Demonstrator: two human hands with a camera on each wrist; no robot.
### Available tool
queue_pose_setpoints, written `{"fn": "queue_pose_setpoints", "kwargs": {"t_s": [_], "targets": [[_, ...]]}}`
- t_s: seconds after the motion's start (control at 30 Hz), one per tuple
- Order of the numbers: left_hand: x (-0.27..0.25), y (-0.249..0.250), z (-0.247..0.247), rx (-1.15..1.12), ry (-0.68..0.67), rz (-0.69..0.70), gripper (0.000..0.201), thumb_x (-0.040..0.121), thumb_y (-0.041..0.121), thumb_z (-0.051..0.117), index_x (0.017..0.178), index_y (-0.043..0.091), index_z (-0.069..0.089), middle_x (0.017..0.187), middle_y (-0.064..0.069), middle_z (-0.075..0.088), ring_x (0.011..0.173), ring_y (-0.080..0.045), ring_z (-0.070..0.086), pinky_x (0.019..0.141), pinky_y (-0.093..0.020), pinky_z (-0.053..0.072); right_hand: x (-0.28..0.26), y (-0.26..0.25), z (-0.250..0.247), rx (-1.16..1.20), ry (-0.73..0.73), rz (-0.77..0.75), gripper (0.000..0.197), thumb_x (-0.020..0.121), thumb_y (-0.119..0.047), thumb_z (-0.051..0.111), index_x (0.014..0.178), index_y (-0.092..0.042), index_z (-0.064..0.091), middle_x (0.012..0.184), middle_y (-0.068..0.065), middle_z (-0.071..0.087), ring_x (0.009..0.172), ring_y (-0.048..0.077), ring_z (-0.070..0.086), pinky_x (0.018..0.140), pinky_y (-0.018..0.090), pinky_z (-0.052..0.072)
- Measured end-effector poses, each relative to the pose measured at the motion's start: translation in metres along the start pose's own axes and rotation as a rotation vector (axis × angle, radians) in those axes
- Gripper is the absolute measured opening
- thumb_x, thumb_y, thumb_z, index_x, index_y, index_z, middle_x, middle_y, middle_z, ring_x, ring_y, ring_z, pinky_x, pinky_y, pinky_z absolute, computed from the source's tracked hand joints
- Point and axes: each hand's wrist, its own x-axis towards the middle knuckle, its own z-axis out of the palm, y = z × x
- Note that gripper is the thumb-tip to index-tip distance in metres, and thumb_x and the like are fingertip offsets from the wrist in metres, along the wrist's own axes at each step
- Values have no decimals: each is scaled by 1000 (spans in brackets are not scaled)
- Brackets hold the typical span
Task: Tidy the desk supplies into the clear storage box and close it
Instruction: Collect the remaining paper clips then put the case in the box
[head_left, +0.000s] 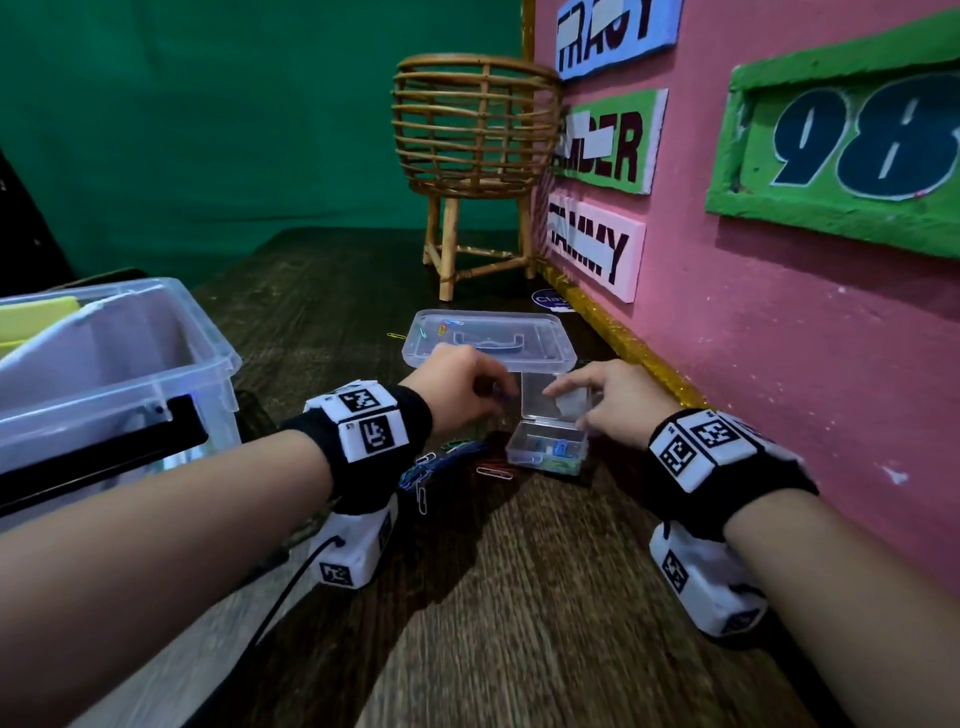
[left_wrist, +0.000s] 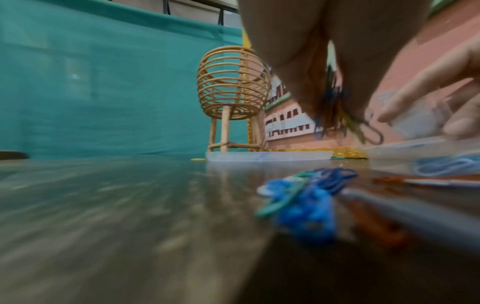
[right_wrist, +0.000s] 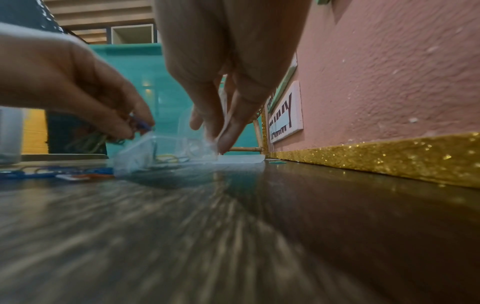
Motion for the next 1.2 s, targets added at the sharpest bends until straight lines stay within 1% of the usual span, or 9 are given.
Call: {"fn": "queue_pose_setpoints", "kwargs": {"t_s": [0.1,0.27,0.5,0.6,0.7,0.8,0.9,1.07,1.2], "targets": [[7,18,7,-70,64,120,24,78,11,71,102,17,72,101,-1,71,90,-5,56,92,-20,44,-1,-1,-1,13,-1,1,50,73,5,69,113,-24,68,100,-5,55,91,10,47,72,18,40],[11,29,18,-142,-152,164,35,76,5,72,109,16,65,103,-4,71,94,-14,65,86,-24,52,-2,0,0,28,31,-5,30,68,2,71,91,-19,74,81,1,65,80,16,58,68,23,41],[9,27,16,6,-118,126,20,83,21,68,102,17,70,101,-1,69,88,-11,59,80,-19,45,1,1,1,68,41,29,52,68,8,72,109,-24,70,117,1,65,100,17,57,83,24,44],[2,37,16,-51,-219,244,25,78,26,73,102,21,72,100,2,67,87,-6,56,71,-7,40,-1,-1,-1,75,40,-1,47,68,5,71,105,-23,72,107,-1,69,91,13,56,76,23,43],[3,38,19,19,-312,231,27,80,20,71,108,20,69,109,1,68,96,-10,60,76,-10,39,-2,0,-2,62,36,-2,47,68,5,71,105,-23,72,101,-2,66,85,8,48,69,19,38],[6,35,19,101,-256,169,23,87,13,60,108,19,68,114,-3,67,107,-19,60,91,-21,42,-1,1,-1,53,40,27,52,68,9,68,108,-25,70,114,-2,64,91,9,48,78,22,41],[4,37,18,42,-150,175,24,86,12,58,108,16,67,114,-3,66,106,-19,61,87,-19,42,0,1,0,54,43,41,54,69,10,67,111,-25,69,103,-2,65,91,11,51,77,24,42],[1,42,19,128,-362,292,46,74,21,76,118,24,63,128,-3,48,116,-16,48,90,-17,35,1,2,-1,41,42,37,50,67,5,71,108,-23,70,110,2,68,92,11,53,77,23,40],[6,40,22,173,-387,290,33,79,23,71,112,22,69,116,-5,59,108,-19,55,87,-19,36,1,0,-2,37,8,37,51,70,5,71,112,-22,68,111,0,66,95,8,49,81,24,41]]}}
